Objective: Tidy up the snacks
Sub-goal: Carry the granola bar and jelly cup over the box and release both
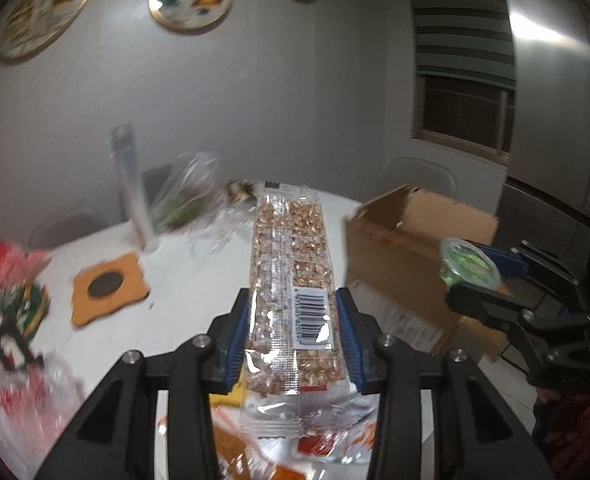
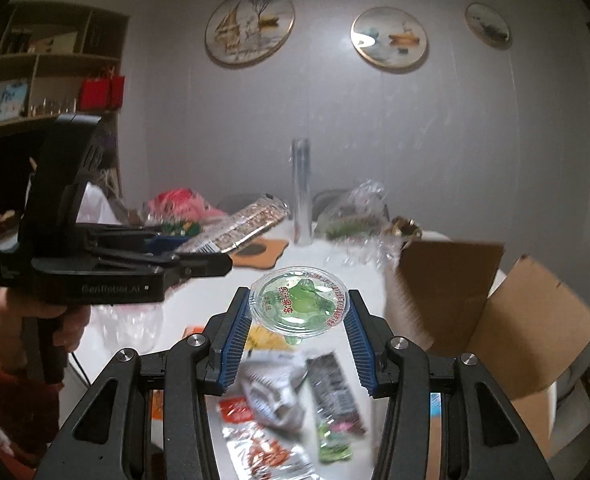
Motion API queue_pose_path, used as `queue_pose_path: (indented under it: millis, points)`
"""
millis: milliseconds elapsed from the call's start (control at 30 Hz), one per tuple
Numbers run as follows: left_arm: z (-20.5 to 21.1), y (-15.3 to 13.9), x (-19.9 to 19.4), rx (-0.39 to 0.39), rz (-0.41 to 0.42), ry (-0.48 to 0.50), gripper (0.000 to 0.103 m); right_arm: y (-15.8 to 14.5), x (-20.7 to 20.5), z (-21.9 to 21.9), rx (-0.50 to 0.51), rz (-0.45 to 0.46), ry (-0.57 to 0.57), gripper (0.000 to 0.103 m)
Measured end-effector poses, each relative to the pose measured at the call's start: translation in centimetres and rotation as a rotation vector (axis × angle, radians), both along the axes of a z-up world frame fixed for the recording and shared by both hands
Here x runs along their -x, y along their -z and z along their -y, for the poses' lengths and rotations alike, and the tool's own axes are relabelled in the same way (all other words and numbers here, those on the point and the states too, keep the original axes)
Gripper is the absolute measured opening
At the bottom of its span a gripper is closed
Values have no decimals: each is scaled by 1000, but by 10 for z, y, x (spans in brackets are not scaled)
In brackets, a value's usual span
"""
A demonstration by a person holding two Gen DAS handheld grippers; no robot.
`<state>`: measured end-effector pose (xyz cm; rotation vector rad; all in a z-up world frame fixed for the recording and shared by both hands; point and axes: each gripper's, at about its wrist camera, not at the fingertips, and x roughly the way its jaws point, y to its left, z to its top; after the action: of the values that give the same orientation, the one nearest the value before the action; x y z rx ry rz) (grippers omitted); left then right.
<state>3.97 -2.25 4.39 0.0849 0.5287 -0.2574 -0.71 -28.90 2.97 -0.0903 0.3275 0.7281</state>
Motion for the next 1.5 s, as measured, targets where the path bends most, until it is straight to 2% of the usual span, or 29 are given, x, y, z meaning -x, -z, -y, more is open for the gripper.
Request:
queue_pose_path:
  millis: [133, 233, 433, 533, 800, 900, 1033, 1067, 1133, 1200, 1233, 1333, 1500]
  points:
    - [28, -17, -17, 3, -5, 96, 38, -19, -15, 21, -1, 18, 44, 42]
    - [52, -24, -32, -31, -12, 140, 38, -26, -23, 37, -6, 26, 80, 42]
    - [100, -28, -69, -52, -86, 253, 38, -30, -44, 69, 17, -5, 154, 42]
    - [121, -24, -89, -40, -157, 313, 38, -24, -61, 78, 41, -43, 184, 42]
    - [160, -4, -140, -84, -328, 388, 38, -2, -102, 87, 114, -157, 203, 42]
    - [162, 3, -148, -124, -344, 379, 38, 6, -112, 88, 142, -197, 194, 42]
    - [165, 8, -150, -115, -355, 396, 38, 12, -121, 87, 180, -223, 207, 42]
    - [164, 9, -150, -119, -349, 396, 39, 13, -123, 88, 181, -230, 205, 43]
    - [162, 8, -147, -124, -330, 391, 51, 16, -128, 88, 181, -250, 194, 43]
    - [161, 4, -143, -113, -305, 391, 77, 20, -132, 87, 192, -265, 188, 43]
    - [159, 3, -141, -106, -290, 393, 81, 22, -127, 91, 196, -268, 189, 45]
    - [157, -3, -133, -106, -255, 398, 82, 25, -126, 90, 200, -271, 182, 66]
    - [147, -17, -119, -108, -188, 376, 96, 20, -116, 90, 210, -251, 166, 73]
